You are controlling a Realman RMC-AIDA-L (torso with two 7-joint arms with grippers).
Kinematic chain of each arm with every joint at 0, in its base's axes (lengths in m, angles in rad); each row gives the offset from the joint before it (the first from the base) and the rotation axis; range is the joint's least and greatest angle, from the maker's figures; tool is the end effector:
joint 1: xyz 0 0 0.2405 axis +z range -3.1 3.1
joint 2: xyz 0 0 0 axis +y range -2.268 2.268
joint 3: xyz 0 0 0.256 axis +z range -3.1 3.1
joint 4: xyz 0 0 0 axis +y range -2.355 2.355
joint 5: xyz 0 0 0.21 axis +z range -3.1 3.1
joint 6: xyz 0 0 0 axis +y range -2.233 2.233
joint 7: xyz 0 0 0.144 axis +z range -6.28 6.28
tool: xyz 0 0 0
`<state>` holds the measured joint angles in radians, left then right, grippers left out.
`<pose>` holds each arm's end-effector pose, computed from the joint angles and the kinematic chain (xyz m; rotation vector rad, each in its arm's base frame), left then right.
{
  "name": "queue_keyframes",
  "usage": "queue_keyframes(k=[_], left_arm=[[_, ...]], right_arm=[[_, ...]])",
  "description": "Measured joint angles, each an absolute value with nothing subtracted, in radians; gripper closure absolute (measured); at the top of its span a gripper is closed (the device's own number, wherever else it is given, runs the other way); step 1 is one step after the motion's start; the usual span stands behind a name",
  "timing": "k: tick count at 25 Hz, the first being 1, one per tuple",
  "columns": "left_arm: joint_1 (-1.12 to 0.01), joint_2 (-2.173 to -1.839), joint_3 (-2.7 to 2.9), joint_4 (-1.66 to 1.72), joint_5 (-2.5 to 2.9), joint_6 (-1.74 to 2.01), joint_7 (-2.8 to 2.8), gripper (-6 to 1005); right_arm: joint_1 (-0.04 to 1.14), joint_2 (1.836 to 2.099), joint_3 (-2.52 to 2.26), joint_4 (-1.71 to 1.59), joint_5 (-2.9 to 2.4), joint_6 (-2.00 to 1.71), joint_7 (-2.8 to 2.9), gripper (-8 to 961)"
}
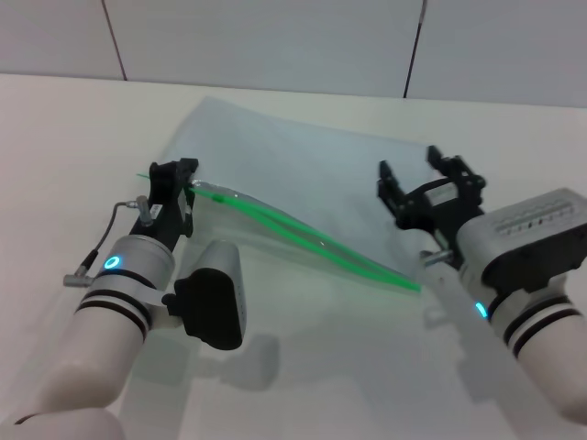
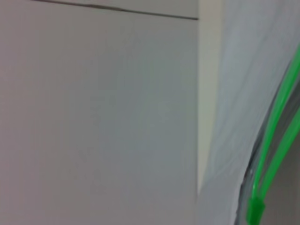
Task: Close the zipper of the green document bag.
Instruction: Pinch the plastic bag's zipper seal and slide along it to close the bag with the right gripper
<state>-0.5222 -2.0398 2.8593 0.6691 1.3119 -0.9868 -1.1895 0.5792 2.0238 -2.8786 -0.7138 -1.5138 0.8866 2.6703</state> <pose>-0.2652 0.3312 -0.0907 -1.7121 0.5857 0.5445 0.2233 0.3343 -0.1138 -1.9187 0.5434 0.5633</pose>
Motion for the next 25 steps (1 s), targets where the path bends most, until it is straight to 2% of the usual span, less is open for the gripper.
queue_keyframes(k=[3,8,25], left_arm=[[-0.521,-2.039,2.859,0.669,1.315,-1.010,-1.201,944],[-0.519,-2.037,2.859,0.667,1.327,-1.039,-1.219,944],[-0.519,-2.037,2.858,0.669,1.442,-1.096,-1.393,944]], right_arm=[[0.563,2.023,-2.878,-0.743,-1.588,0.884,2.667,213],[0.548,2.021,-2.878,-0.781,-1.703,0.883,2.667,293],[0.541,2.020,-2.878,-0.794,-1.829,0.872,2.674,292]])
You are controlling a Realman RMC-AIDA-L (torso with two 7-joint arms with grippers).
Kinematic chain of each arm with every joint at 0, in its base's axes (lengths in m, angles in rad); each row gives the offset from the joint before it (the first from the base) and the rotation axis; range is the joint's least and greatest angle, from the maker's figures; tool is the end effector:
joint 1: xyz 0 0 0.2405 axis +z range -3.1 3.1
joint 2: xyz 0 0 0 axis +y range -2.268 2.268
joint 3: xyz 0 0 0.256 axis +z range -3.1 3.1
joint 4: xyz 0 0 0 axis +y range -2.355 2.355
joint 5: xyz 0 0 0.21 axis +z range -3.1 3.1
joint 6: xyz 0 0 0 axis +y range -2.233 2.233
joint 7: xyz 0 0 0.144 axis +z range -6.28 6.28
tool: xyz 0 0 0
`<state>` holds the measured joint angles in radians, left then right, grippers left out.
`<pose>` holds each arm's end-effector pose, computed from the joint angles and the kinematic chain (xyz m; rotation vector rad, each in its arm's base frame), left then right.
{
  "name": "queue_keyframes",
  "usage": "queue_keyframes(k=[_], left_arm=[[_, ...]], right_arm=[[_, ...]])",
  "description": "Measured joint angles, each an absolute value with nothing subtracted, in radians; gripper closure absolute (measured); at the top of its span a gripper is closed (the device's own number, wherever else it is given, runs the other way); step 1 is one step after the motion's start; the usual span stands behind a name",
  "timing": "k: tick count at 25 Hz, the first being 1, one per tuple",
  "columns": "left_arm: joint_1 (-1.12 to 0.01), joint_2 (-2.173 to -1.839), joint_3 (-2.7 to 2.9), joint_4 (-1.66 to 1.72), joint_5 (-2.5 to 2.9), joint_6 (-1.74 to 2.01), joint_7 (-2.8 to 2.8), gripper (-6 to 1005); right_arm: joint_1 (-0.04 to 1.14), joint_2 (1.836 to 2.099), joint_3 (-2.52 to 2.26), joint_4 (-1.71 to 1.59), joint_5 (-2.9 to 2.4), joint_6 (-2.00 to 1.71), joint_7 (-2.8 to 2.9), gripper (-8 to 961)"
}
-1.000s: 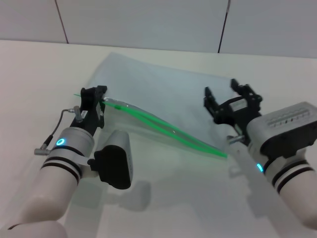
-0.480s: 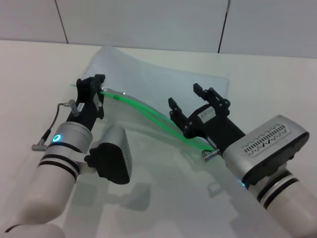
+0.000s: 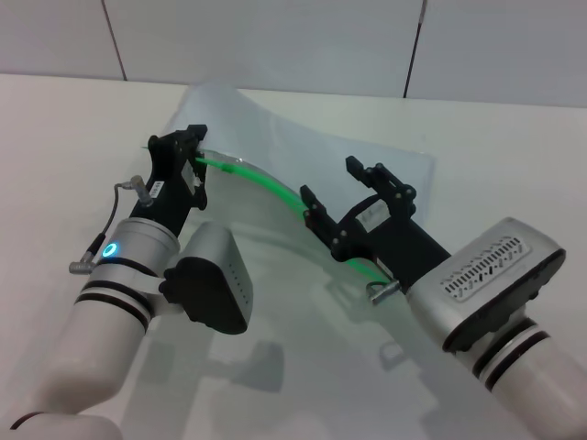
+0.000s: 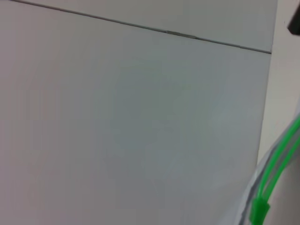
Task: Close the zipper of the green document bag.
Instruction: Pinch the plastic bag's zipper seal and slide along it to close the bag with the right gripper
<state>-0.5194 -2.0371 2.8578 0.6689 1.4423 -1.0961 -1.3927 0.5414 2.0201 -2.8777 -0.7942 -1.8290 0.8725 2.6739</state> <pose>-0.2463 0.3323 -0.0803 -1.6342 0.5419 0.3391 0.1868 0.3042 -0.1339 -2.1199 0.3015 0.6664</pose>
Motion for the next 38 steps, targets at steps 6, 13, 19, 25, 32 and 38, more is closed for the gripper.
queue_keyframes(k=[6,13,19,25,32,38], left_arm=[[-0.520,-2.037,2.858,0.668,1.456,-1.098,-1.421,943],[-0.520,-2.037,2.859,0.669,1.471,-1.095,-1.424,943],[-0.520,-2.038,2.859,0.671,1.534,-1.094,-1.423,943],[-0.521,-2.038,2.859,0.677,1.571,-1.092,-1.416,943],[-0.521,-2.037,2.859,0.680,1.603,-1.089,-1.415,943],[-0.522,-2.036,2.859,0.681,1.625,-1.075,-1.414,942]], right_arm=[[0.541,2.020,-2.878,-0.800,-1.893,0.873,2.676,295],[0.544,2.019,-2.878,-0.809,-1.939,0.873,2.676,299],[0.560,2.019,-2.878,-0.797,-1.943,0.852,2.677,302],[0.571,2.019,-2.878,-0.795,-1.944,0.832,2.677,306],[0.573,2.019,-2.878,-0.795,-1.944,0.831,2.671,309],[0.578,2.019,-2.878,-0.795,-1.946,0.831,2.669,313]])
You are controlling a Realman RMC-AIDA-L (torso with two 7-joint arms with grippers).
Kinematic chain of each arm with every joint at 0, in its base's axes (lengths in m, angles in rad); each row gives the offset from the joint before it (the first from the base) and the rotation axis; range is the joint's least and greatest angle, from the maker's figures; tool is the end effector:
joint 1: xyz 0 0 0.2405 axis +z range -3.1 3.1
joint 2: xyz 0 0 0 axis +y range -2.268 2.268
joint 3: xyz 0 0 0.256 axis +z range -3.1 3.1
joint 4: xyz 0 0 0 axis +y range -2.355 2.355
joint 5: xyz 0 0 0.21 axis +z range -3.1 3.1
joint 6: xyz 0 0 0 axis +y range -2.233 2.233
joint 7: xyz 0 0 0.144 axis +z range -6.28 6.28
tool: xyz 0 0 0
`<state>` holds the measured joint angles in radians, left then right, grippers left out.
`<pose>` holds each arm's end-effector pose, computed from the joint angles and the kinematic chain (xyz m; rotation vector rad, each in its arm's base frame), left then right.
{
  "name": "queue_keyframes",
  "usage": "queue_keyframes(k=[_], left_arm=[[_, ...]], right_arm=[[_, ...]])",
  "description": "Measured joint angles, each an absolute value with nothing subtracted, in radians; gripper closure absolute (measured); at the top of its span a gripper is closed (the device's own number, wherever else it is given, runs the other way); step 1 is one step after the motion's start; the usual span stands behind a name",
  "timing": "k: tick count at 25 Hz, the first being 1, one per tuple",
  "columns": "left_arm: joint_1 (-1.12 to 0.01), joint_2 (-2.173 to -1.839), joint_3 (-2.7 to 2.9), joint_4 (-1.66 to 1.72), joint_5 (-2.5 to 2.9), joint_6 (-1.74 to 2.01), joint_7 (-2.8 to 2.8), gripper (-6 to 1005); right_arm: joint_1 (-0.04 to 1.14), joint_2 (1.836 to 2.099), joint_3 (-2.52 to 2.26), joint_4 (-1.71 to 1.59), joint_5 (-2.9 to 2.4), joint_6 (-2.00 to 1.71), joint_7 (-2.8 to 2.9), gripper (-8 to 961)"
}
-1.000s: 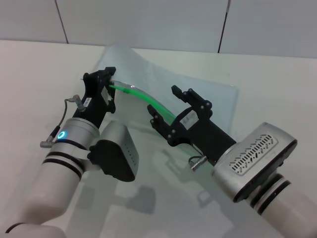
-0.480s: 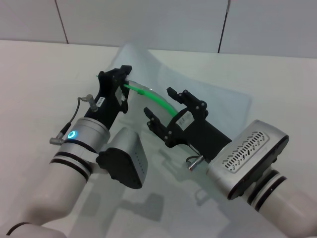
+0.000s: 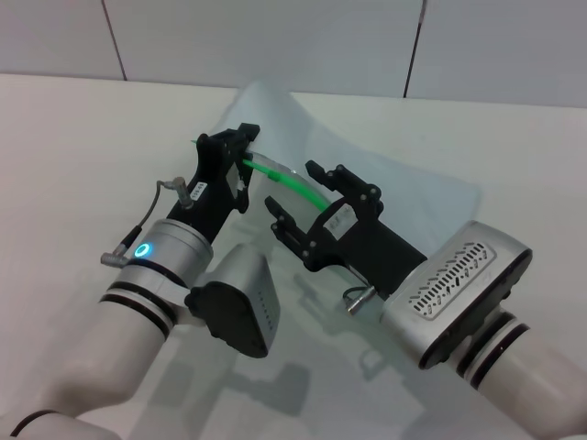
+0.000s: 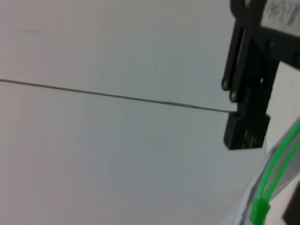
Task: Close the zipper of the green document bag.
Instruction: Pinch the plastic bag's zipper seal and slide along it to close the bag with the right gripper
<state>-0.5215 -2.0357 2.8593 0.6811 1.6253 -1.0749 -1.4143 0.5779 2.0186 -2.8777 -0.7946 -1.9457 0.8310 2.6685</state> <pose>-0.2234 0.3265 -0.0930 -1.6525 0.7178 0.2386 0.1705 0.3020 -0.1426 -2.2183 0.1416 0.6663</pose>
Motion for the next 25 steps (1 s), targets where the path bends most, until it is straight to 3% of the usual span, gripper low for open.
queue_keyframes(k=[25], left_arm=[[-0.522,-2.035,2.859,0.683,1.705,-1.040,-1.414,942]], right_arm=[[0.594,2.020,-2.878,-0.782,-1.968,0.831,2.666,368]])
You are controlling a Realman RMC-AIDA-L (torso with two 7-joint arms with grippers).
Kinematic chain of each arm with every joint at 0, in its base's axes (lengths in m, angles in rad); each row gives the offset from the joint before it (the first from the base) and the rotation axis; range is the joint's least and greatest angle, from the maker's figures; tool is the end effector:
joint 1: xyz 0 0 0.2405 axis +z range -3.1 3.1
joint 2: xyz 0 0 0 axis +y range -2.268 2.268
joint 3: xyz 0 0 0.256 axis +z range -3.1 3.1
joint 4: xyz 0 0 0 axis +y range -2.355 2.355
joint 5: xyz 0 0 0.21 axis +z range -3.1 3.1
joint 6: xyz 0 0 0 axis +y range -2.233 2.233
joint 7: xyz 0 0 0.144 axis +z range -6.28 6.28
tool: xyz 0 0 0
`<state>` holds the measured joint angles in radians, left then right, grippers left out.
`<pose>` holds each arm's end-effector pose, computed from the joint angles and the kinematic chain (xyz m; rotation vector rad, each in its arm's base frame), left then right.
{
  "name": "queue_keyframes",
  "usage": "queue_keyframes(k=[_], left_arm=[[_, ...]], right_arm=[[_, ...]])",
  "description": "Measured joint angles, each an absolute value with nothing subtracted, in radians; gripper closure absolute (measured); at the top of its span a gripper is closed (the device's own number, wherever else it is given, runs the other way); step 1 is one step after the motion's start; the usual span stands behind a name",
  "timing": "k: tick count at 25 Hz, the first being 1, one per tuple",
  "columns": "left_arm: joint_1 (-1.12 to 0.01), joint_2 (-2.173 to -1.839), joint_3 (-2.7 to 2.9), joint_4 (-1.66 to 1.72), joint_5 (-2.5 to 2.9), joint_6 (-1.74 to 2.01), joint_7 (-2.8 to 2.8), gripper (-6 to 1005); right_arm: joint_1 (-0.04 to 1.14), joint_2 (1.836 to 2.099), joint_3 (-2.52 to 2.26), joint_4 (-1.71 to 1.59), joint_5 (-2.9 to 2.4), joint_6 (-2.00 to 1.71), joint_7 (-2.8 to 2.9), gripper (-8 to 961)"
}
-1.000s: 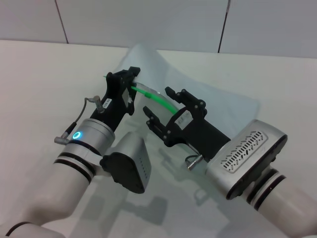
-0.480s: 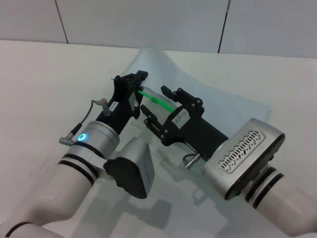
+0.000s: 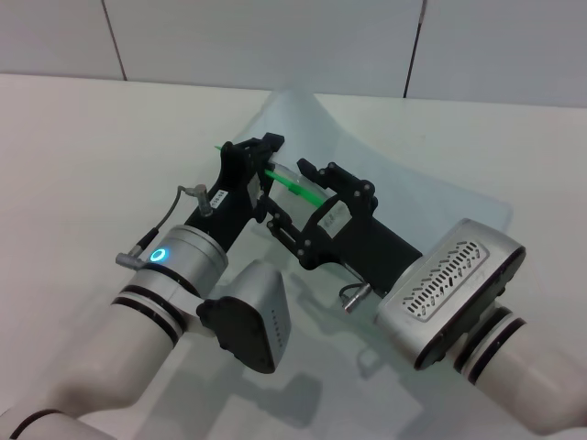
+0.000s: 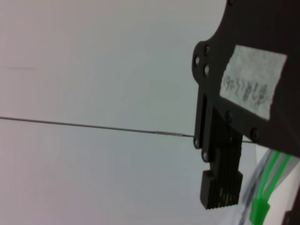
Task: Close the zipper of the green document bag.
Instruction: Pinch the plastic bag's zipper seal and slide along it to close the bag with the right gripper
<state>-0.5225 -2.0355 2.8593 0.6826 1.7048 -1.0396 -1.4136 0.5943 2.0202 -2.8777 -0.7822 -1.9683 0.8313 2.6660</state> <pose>-0.2167 0.3226 -0.1016 -1.6779 0.8073 0.2140 0.1669 0.3044 -0.1433 -2.2294 0.0920 0.6647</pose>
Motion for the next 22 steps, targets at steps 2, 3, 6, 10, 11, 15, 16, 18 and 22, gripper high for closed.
queue_keyframes(k=[2,3,6,10,11,15,16,18,22], left_arm=[[-0.523,-2.035,2.859,0.683,1.710,-1.039,-1.413,941],[-0.523,-2.035,2.859,0.683,1.712,-1.039,-1.413,941],[-0.523,-2.035,2.859,0.683,1.718,-1.039,-1.413,941],[-0.523,-2.035,2.859,0.683,1.725,-1.038,-1.413,941],[-0.523,-2.035,2.859,0.683,1.726,-1.038,-1.413,941],[-0.523,-2.035,2.859,0.683,1.728,-1.038,-1.413,941],[-0.523,-2.035,2.859,0.683,1.728,-1.038,-1.413,941],[-0.523,-2.035,2.859,0.683,1.728,-1.038,-1.413,941],[-0.523,-2.035,2.859,0.684,1.728,-1.040,-1.413,941]], right_arm=[[0.594,2.020,-2.878,-0.781,-1.968,0.831,2.666,369],[0.594,2.020,-2.878,-0.781,-1.968,0.831,2.666,369],[0.594,2.020,-2.878,-0.778,-1.968,0.831,2.668,374],[0.594,2.021,-2.876,-0.771,-1.968,0.832,2.674,389],[0.594,2.022,-2.876,-0.771,-1.967,0.832,2.675,393],[0.594,2.022,-2.876,-0.770,-1.966,0.832,2.675,475],[0.594,2.022,-2.876,-0.769,-1.965,0.832,2.675,496],[0.594,2.022,-2.876,-0.769,-1.964,0.833,2.676,497],[0.592,2.022,-2.876,-0.768,-1.962,0.838,2.676,518]])
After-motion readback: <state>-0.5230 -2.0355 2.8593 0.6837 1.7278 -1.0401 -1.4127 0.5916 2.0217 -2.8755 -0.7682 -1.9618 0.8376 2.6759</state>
